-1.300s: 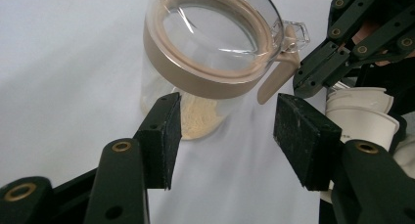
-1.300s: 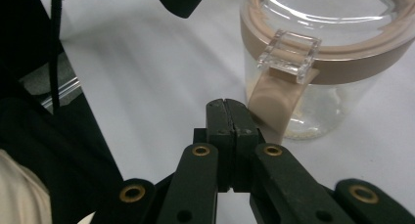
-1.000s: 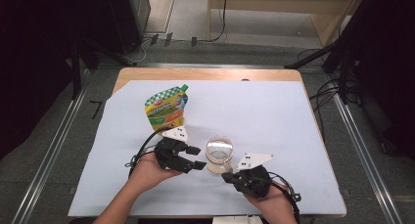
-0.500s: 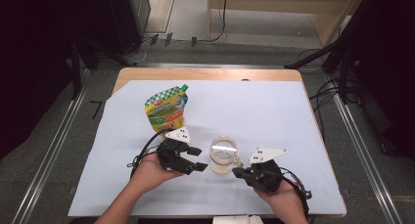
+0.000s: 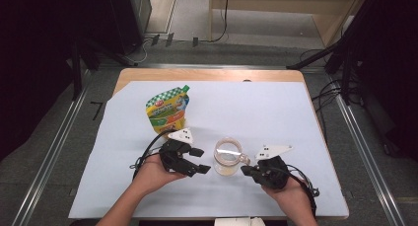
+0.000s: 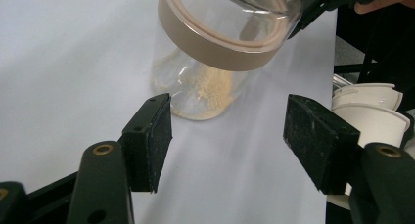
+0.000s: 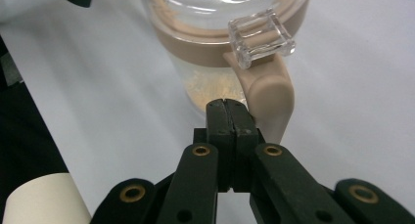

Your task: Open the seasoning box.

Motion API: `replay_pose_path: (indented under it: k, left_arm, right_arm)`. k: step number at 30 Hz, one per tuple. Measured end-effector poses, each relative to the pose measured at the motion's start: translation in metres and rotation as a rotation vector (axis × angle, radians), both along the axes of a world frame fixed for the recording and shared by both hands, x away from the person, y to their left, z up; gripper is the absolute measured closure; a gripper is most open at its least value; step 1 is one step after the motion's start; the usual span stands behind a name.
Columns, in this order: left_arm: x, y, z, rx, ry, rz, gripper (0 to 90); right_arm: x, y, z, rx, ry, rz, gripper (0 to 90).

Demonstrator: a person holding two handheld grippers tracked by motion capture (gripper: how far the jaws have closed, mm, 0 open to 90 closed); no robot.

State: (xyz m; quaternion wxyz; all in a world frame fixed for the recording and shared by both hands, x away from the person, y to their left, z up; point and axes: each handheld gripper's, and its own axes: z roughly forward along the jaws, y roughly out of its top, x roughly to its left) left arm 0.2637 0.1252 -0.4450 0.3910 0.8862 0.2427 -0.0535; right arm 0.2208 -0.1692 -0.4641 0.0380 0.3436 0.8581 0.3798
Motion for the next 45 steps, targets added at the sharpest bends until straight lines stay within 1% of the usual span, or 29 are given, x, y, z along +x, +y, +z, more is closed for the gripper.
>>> replay_pose_path:
  k: [1,2,6,8,10,12,14,15,17,20,22,24,25,27,29,30,31,32,33,34,35,37,40,42,43,45]
  left_arm:
    - [0.0,0.0,0.0,0.004,0.004,0.0,34.8]
    - [0.0,-0.001,0.0,-0.003,0.009,-0.003,34.3]
    - [0.001,-0.004,0.0,0.015,0.012,-0.014,31.9]
    - [0.002,-0.004,0.001,0.012,0.017,-0.01,29.6]
    - [0.003,-0.005,0.001,-0.001,0.016,-0.006,27.3]
    - [0.004,-0.006,0.002,0.002,0.015,-0.008,25.0]
    - [0.004,-0.008,0.003,0.002,0.012,-0.02,22.4]
    - [0.005,-0.009,0.004,-0.01,0.008,-0.025,21.6]
    - [0.006,-0.01,0.005,-0.02,0.006,-0.038,19.2]
    - [0.01,-0.015,0.007,-0.031,0.008,-0.036,19.0]
    - [0.011,-0.019,0.008,-0.017,-0.003,-0.037,18.9]
    - [0.012,-0.022,0.009,-0.009,-0.004,-0.039,17.6]
    - [0.013,-0.024,0.009,-0.004,-0.004,-0.043,17.1]
    - [0.015,-0.026,0.009,-0.001,0.0,-0.042,16.6]
    - [0.019,-0.029,0.009,0.0,0.006,-0.04,15.5]
    - [0.021,-0.031,0.008,0.002,0.002,-0.038,14.5]
    - [0.022,-0.032,0.008,-0.005,0.005,-0.034,13.9]
    - [0.025,-0.033,0.007,-0.001,0.0,-0.036,13.9]
    - [0.026,-0.034,0.006,-0.002,-0.002,-0.026,13.9]
    - [0.029,-0.035,0.005,0.0,0.001,-0.029,13.9]
    - [0.03,-0.036,0.004,-0.004,0.003,-0.021,13.9]
    - [0.033,-0.037,0.002,-0.001,-0.009,-0.019,14.0]
    - [0.036,-0.037,-0.001,-0.022,0.0,-0.01,14.0]
    - [0.036,-0.037,-0.002,-0.022,-0.004,-0.01,14.0]
    - [0.036,-0.038,-0.003,-0.035,0.001,-0.013,14.0]
    - [0.035,-0.038,-0.002,-0.039,0.004,-0.017,14.0]
  right_arm:
    - [0.001,-0.001,0.0,0.0,0.002,-0.003,90.0]
    - [0.002,-0.003,0.0,0.0,0.002,-0.004,90.0]
    - [0.008,-0.008,0.0,0.001,0.008,-0.02,90.0]
    - [0.013,-0.01,-0.001,0.004,0.014,-0.028,90.0]
    - [0.016,-0.012,-0.001,0.004,0.022,-0.032,90.0]
    - [0.019,-0.014,-0.001,-0.001,0.011,-0.029,90.0]
    - [0.023,-0.015,-0.001,-0.001,0.012,-0.043,90.0]
    - [0.024,-0.016,-0.001,-0.001,0.01,-0.048,90.0]
    - [0.028,-0.018,-0.002,0.002,0.007,-0.062,90.0]
    - [0.033,-0.021,-0.003,0.009,0.007,-0.076,90.0]
    - [0.036,-0.023,-0.003,0.023,0.015,-0.079,90.0]
    - [0.038,-0.023,-0.003,0.042,0.029,-0.074,90.0]
    - [0.038,-0.022,-0.003,0.044,0.024,-0.073,90.0]
    - [0.039,-0.021,-0.003,0.028,0.009,-0.072,90.0]
    - [0.042,-0.021,-0.004,0.032,0.004,-0.081,90.0]
    - [0.044,-0.021,-0.004,0.035,0.002,-0.085,90.0]
    - [0.047,-0.021,-0.005,0.038,-0.002,-0.083,90.0]
    - [0.049,-0.021,-0.005,0.038,-0.002,-0.083,90.0]
    - [0.054,-0.02,-0.007,0.035,-0.007,-0.081,90.0]
    - [0.054,-0.02,-0.007,0.035,-0.007,-0.081,90.0]
    - [0.057,-0.02,-0.008,0.031,-0.008,-0.084,90.0]
    - [0.06,-0.018,-0.011,0.018,-0.019,-0.079,90.0]
    - [0.065,-0.015,-0.016,0.002,-0.031,-0.072,90.0]
    - [0.066,-0.013,-0.017,-0.002,-0.039,-0.069,90.0]
    - [0.066,-0.013,-0.018,0.004,-0.036,-0.069,90.0]
    - [0.067,-0.012,-0.019,0.004,-0.027,-0.071,90.0]
